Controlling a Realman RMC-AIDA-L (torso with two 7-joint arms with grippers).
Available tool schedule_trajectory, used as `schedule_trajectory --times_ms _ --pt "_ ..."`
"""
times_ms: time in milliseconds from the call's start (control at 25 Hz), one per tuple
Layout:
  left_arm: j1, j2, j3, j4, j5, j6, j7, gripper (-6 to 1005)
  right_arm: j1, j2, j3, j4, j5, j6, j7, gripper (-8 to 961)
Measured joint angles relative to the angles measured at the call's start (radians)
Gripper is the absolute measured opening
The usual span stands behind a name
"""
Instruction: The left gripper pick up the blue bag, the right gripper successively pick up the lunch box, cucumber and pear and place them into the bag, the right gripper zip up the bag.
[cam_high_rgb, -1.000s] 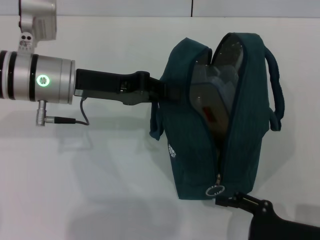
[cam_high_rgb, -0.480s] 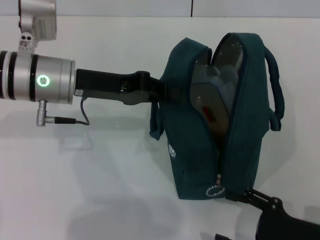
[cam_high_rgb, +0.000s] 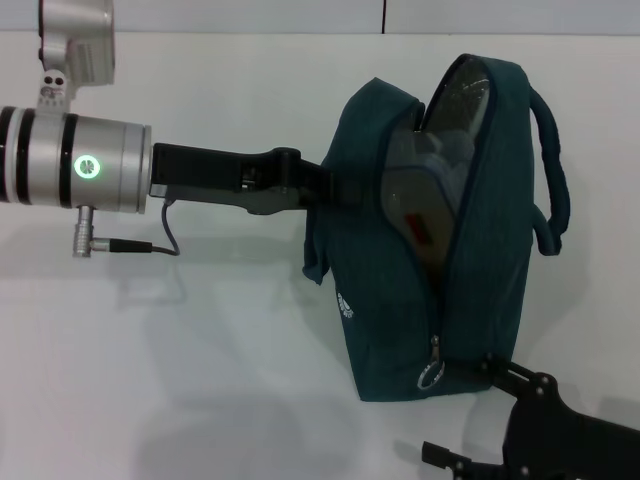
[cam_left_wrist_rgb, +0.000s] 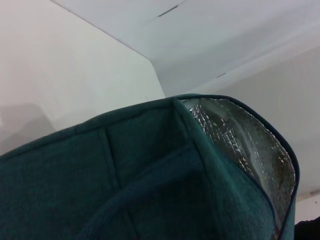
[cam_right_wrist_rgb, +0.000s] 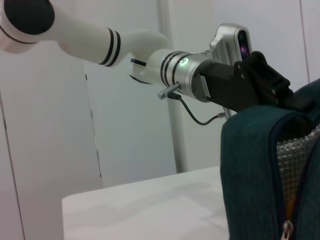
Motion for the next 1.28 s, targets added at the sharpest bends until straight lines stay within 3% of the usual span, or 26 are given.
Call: schedule_trajectory --times_ms 800,1280 --pt "-0.004 0.002 -0.004 0.001 -0.001 0.0 0.0 43 -0.005 0.0 -0.001 0.002 0.04 0.009 -0.005 865" --pt "-0.01 0.004 -0.003 0.004 -0.001 -0.001 0.008 43 0.029 0.003 -0.098 -0.061 0.041 0.093 0.002 862"
